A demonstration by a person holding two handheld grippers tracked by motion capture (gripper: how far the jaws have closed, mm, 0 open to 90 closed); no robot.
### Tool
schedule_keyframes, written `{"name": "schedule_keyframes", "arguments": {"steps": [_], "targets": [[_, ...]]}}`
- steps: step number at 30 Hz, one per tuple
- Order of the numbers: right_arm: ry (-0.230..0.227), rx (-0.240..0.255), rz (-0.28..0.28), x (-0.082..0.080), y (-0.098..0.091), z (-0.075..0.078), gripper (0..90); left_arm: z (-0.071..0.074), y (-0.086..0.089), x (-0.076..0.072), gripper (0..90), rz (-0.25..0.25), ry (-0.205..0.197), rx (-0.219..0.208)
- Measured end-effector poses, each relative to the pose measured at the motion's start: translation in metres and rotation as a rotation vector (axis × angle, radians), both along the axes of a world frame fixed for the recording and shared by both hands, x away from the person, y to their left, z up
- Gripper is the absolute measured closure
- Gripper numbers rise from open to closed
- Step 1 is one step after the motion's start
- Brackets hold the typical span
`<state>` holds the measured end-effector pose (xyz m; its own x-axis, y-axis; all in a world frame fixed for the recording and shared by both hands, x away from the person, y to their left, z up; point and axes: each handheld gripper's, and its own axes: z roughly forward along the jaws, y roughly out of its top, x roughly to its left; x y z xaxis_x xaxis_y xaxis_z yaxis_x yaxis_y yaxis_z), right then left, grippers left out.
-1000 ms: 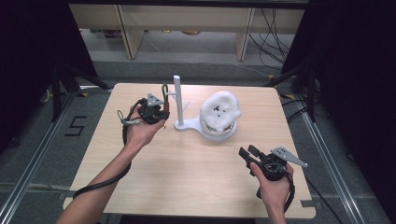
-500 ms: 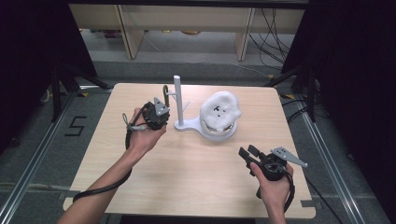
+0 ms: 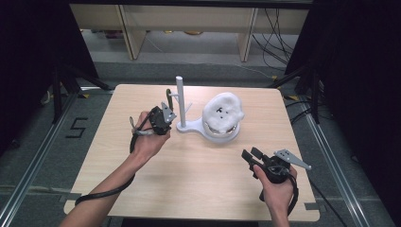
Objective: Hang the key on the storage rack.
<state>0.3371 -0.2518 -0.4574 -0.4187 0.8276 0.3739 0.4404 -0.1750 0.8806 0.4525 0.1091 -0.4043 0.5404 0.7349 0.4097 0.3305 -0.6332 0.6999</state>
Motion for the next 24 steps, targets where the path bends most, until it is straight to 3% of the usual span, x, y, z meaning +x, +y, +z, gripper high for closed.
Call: {"name": "schedule_keyframes", "arguments": {"steps": [2,3,4,5,16,24], "targets": [[0.0,-0.003,-0.001,0.0,0.0,0.0,52.1,-0.002,-0.002,-0.001,80.5,0.001,-0.009,0.001],[-0.005,-0.002,0.0,0.0,0.0,0.0,52.0,-0.002,-0.002,-0.001,80.5,-0.002,-0.009,0.025],[-0.014,-0.004,0.002,0.001,0.0,-0.001,52.0,-0.004,-0.003,-0.001,80.5,0.002,-0.021,0.01],[-0.016,-0.005,0.003,0.001,0.0,-0.001,52.0,-0.003,-0.003,-0.001,80.5,-0.002,-0.016,0.042],[-0.011,-0.01,0.001,0.001,-0.001,-0.001,52.0,-0.009,-0.01,0.005,79.9,-0.02,-0.01,0.073],[0.009,0.011,0.007,-0.001,0.001,-0.001,52.0,-0.005,-0.01,0.001,80.3,-0.026,-0.038,0.101]]}}
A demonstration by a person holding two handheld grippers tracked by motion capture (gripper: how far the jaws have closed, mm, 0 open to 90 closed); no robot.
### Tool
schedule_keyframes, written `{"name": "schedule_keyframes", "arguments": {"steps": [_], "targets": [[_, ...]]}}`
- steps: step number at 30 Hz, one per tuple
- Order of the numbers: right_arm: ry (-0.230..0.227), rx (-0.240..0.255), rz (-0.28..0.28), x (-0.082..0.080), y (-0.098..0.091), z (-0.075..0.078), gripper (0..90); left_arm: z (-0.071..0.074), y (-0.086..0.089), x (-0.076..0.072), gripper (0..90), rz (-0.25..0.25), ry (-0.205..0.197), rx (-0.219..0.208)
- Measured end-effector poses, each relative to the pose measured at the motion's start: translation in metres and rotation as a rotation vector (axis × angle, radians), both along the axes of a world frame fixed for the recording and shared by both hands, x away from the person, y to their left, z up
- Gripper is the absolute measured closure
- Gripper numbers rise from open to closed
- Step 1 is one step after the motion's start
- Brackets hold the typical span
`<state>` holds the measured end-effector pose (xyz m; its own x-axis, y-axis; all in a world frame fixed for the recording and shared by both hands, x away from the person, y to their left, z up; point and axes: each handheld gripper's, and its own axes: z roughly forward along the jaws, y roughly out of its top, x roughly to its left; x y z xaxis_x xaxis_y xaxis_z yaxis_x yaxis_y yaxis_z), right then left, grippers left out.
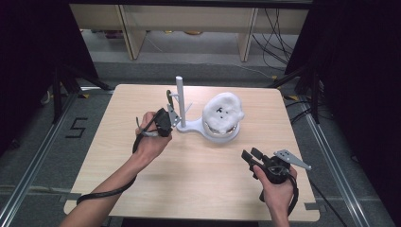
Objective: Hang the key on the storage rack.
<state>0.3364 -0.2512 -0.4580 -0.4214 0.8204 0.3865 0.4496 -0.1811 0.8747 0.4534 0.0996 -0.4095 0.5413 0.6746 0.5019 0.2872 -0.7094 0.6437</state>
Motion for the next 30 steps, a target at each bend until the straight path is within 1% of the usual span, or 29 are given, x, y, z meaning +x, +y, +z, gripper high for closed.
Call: {"name": "schedule_keyframes", "arguments": {"steps": [1,2,3,6,7,8,9,10,12,13,14,15,16,17,18,20,21,24,26,27,29,30], "targets": [[0.0,-0.001,0.0,0.0,0.0,0.0,52.0,0.002,0.001,0.0,80.3,-0.002,-0.009,0.015],[-0.004,-0.009,-0.003,0.0,-0.001,0.0,52.0,0.003,0.0,-0.001,80.3,-0.002,-0.007,0.011],[-0.005,-0.013,-0.003,0.0,-0.001,0.0,52.0,0.004,0.0,-0.001,80.3,-0.007,-0.013,0.021],[-0.007,-0.012,-0.002,0.0,0.0,0.0,52.0,0.006,-0.002,-0.001,80.3,-0.017,-0.009,0.032],[-0.01,-0.014,-0.003,0.001,0.0,0.0,52.0,0.006,-0.003,0.0,80.3,-0.019,-0.009,0.04],[-0.018,-0.02,-0.004,0.001,-0.001,0.0,52.0,0.006,-0.003,0.0,80.3,-0.02,0.0,0.056],[-0.018,-0.013,0.001,0.001,-0.001,0.0,52.0,0.006,-0.004,0.001,80.3,-0.024,-0.006,0.067],[-0.009,-0.009,-0.004,0.001,0.0,0.0,52.0,0.005,-0.005,0.002,80.3,-0.026,-0.003,0.069],[-0.009,-0.014,-0.005,0.001,-0.001,-0.001,52.0,0.005,-0.006,0.003,80.3,-0.03,-0.008,0.077],[-0.019,-0.026,-0.004,0.001,-0.002,-0.001,52.0,0.004,-0.007,0.003,80.3,-0.035,-0.012,0.088],[-0.02,-0.015,0.0,0.001,-0.001,-0.001,52.0,0.004,-0.008,0.002,80.3,-0.036,-0.012,0.098],[-0.02,-0.023,-0.002,0.001,-0.002,-0.001,52.0,0.005,-0.008,0.002,80.3,-0.042,-0.014,0.116],[-0.007,-0.013,0.0,0.001,-0.001,0.0,52.0,0.005,-0.008,0.002,80.3,-0.046,-0.013,0.124],[-0.005,-0.014,-0.001,0.0,-0.001,0.0,52.0,0.005,-0.008,0.002,80.3,-0.051,-0.011,0.146],[-0.006,-0.014,-0.001,0.0,-0.001,0.0,52.0,0.005,-0.009,0.002,80.3,-0.055,-0.009,0.154],[-0.013,-0.013,0.001,0.001,-0.001,0.0,52.0,0.003,-0.009,0.002,80.3,-0.067,-0.008,0.165],[-0.002,0.003,0.004,0.0,0.0,0.0,52.0,0.001,-0.01,0.001,80.3,-0.058,0.009,0.154],[-0.002,0.002,0.003,0.0,0.0,0.0,52.0,-0.001,-0.01,0.003,80.2,-0.067,-0.005,0.187],[-0.002,0.001,0.003,0.0,0.0,0.0,52.0,-0.002,-0.011,0.004,80.0,-0.072,-0.013,0.2],[-0.011,-0.017,-0.001,0.0,0.0,0.0,52.0,-0.002,-0.011,0.004,80.0,-0.074,-0.016,0.202],[-0.01,-0.017,-0.001,0.001,0.0,0.0,52.0,-0.002,-0.01,0.002,80.2,-0.073,-0.019,0.188],[-0.006,-0.014,0.0,0.001,0.0,0.0,52.0,-0.002,-0.01,0.002,80.2,-0.073,-0.018,0.189]]}}
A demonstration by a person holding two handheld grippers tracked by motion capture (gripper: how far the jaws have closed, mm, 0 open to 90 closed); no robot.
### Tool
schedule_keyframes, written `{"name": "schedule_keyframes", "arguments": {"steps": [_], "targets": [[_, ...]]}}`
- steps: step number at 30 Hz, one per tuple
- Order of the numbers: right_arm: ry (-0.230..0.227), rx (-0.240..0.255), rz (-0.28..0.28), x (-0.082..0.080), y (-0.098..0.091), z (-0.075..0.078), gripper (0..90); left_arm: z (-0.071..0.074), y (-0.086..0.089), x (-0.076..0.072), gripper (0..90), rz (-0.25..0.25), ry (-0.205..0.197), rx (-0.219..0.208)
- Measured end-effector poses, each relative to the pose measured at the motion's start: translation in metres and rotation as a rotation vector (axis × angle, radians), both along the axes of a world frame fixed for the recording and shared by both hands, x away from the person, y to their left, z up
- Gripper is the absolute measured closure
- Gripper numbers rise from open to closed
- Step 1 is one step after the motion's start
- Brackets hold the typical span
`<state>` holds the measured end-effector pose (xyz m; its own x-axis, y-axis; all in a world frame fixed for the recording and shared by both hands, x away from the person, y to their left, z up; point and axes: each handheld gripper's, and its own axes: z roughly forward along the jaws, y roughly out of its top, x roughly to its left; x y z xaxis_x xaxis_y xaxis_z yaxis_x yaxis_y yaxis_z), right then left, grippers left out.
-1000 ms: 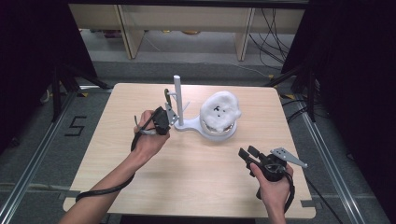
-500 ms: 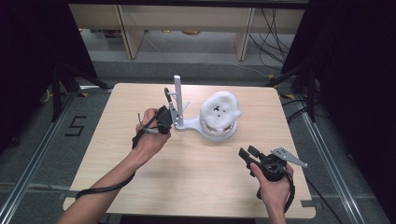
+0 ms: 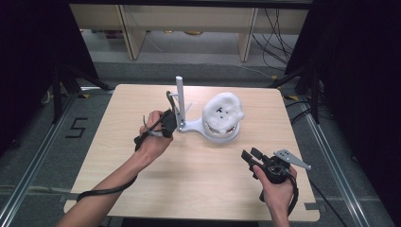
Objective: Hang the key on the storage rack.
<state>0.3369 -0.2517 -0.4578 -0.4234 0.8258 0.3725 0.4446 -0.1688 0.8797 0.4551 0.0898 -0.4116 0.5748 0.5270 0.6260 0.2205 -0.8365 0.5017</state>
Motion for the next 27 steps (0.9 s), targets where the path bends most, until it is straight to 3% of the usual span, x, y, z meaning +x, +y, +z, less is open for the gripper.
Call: {"name": "schedule_keyframes", "arguments": {"steps": [3,10,11,12,13,14,15,17,18,20,21,23,27], "targets": [[0.001,0.0,0.0,0.0,0.0,0.0,52.0,0.002,0.001,-0.004,80.2,0.001,0.006,0.008],[-0.005,0.002,0.008,0.0,0.002,-0.001,52.0,0.013,-0.002,-0.011,79.9,-0.024,-0.038,0.084],[0.026,0.027,-0.001,-0.002,0.004,0.0,52.0,0.014,-0.002,-0.011,79.9,-0.032,-0.04,0.094],[0.021,0.024,0.0,-0.001,0.004,0.0,52.0,0.015,-0.003,-0.011,80.0,-0.036,-0.04,0.098],[-0.007,-0.005,0.003,0.0,0.002,-0.001,52.0,0.015,-0.004,-0.01,80.0,-0.041,-0.037,0.092],[-0.006,-0.003,0.005,0.0,0.002,-0.001,52.0,0.014,-0.005,-0.01,80.0,-0.042,-0.026,0.086],[0.025,0.028,0.0,-0.002,0.004,0.0,52.0,0.013,-0.005,-0.009,80.0,-0.042,-0.022,0.082],[-0.003,-0.002,0.004,0.0,0.002,-0.001,52.0,0.01,-0.005,-0.009,80.0,-0.025,0.009,0.064],[0.005,0.011,0.009,0.0,0.002,0.0,52.0,0.009,-0.004,-0.007,80.0,-0.033,0.006,0.075],[0.002,-0.01,0.003,0.0,0.001,-0.001,52.0,0.006,-0.003,-0.005,79.8,-0.042,-0.002,0.088],[0.017,0.009,-0.001,-0.001,0.002,-0.001,52.0,0.005,-0.003,-0.004,79.6,-0.044,-0.003,0.088],[0.015,0.006,0.002,-0.001,0.001,0.0,51.9,0.001,-0.002,-0.003,79.0,-0.044,-0.003,0.046],[-0.002,0.0,0.0,0.0,0.001,-0.001,51.9,-0.003,0.001,-0.002,78.0,-0.049,0.006,0.001]]}}
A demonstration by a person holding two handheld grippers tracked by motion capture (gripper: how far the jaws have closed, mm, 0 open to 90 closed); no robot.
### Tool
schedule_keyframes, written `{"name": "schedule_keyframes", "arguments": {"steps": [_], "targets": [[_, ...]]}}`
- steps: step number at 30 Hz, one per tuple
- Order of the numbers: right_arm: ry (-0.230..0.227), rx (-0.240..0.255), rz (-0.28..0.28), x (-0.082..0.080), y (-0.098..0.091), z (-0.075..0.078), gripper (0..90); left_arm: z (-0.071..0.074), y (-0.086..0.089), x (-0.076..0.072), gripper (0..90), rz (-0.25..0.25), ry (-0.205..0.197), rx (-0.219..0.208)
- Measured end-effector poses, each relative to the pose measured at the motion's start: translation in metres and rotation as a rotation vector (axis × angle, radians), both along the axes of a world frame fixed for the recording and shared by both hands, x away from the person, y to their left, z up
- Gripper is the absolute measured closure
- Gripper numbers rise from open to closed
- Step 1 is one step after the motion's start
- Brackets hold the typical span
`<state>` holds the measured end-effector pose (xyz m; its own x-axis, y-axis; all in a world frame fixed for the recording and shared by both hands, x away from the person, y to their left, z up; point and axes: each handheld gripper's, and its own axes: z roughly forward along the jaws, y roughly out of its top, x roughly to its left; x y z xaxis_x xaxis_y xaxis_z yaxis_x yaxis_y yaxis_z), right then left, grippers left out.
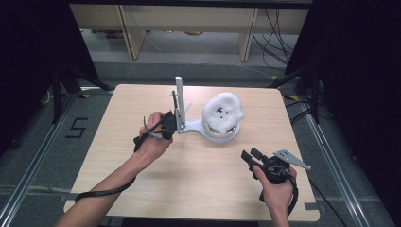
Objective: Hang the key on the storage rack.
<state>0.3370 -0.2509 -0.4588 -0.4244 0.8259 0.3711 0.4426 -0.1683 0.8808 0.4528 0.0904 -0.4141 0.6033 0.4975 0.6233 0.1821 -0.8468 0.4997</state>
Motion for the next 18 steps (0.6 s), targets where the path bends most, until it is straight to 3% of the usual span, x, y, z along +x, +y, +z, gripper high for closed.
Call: {"name": "schedule_keyframes", "arguments": {"steps": [5,6,11,13,15,17,18], "targets": [[0.006,0.009,0.002,-0.001,0.0,0.001,51.9,-0.007,0.006,0.003,72.0,-0.018,0.016,-0.086],[0.003,0.011,0.004,-0.001,0.0,0.0,51.9,-0.008,0.008,0.003,69.9,-0.021,0.024,-0.121],[0.006,0.004,-0.004,-0.001,-0.002,0.0,51.9,-0.011,0.022,-0.003,51.2,-0.068,0.061,-0.24],[-0.001,0.005,-0.005,-0.001,-0.003,-0.001,51.9,-0.014,0.036,-0.014,45.7,-0.022,0.058,-0.318],[0.01,0.009,-0.023,-0.001,-0.006,-0.001,51.9,-0.02,0.05,-0.024,40.5,-0.047,0.07,-0.375],[0.022,-0.013,-0.031,-0.001,-0.01,-0.002,51.8,-0.032,0.066,-0.036,36.4,-0.003,0.091,-0.512],[0.018,-0.008,-0.038,-0.001,-0.012,-0.004,51.8,-0.039,0.079,-0.043,35.2,0.014,0.094,-0.553]]}}
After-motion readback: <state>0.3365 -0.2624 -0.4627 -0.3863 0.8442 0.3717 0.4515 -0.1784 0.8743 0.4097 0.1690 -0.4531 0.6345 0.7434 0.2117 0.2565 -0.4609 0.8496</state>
